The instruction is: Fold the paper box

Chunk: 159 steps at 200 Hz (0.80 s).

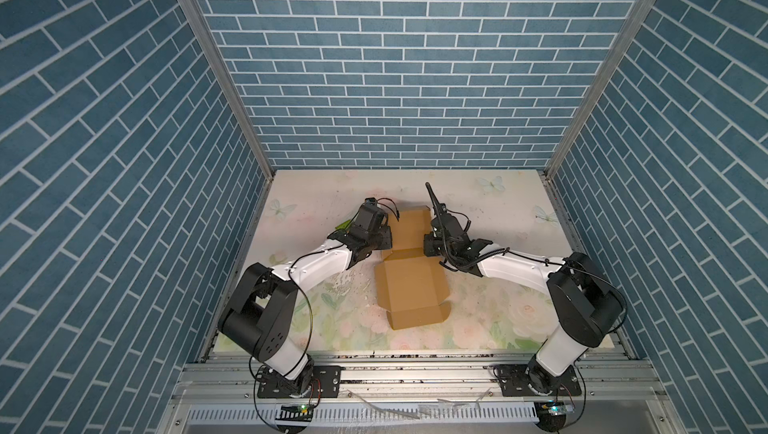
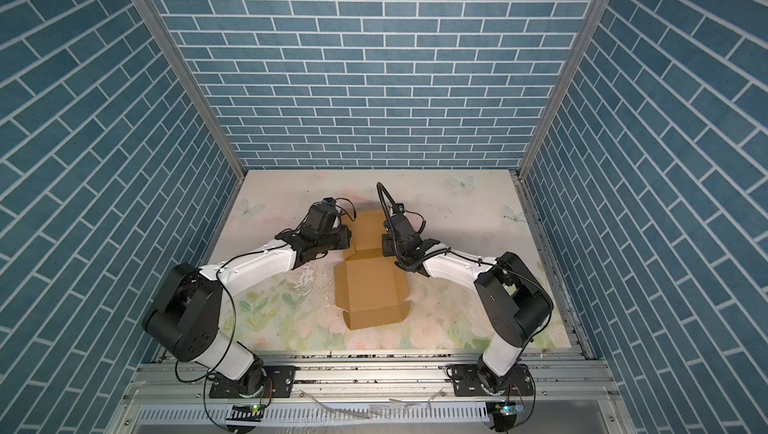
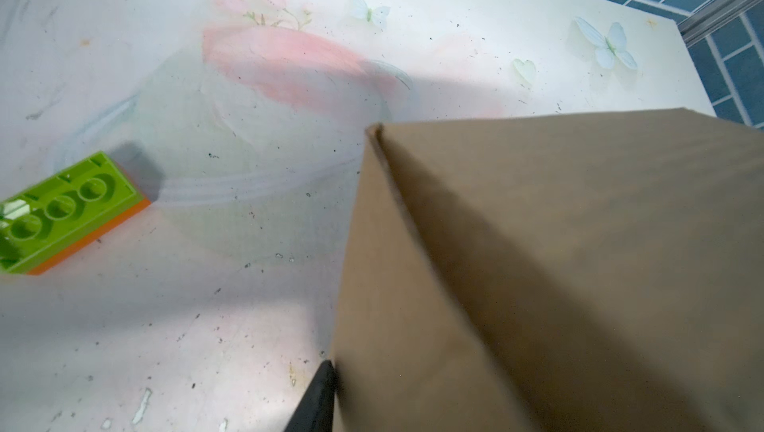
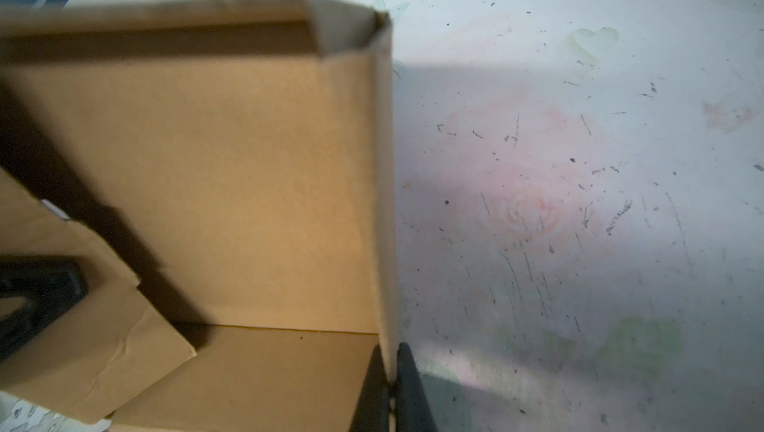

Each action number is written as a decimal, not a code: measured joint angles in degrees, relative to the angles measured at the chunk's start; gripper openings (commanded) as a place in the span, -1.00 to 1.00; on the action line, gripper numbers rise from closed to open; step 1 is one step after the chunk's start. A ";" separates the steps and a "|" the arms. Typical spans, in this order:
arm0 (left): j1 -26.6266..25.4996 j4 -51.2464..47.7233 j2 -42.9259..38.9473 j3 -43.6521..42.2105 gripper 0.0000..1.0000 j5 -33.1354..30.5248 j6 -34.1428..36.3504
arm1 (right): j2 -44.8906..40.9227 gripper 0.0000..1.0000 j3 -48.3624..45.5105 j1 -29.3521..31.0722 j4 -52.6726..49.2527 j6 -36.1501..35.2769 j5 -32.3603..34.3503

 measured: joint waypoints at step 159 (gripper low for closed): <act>-3.39 -20.94 8.02 16.63 -0.62 -5.84 10.34 | -1.25 -1.00 6.91 0.52 -19.91 13.81 -4.79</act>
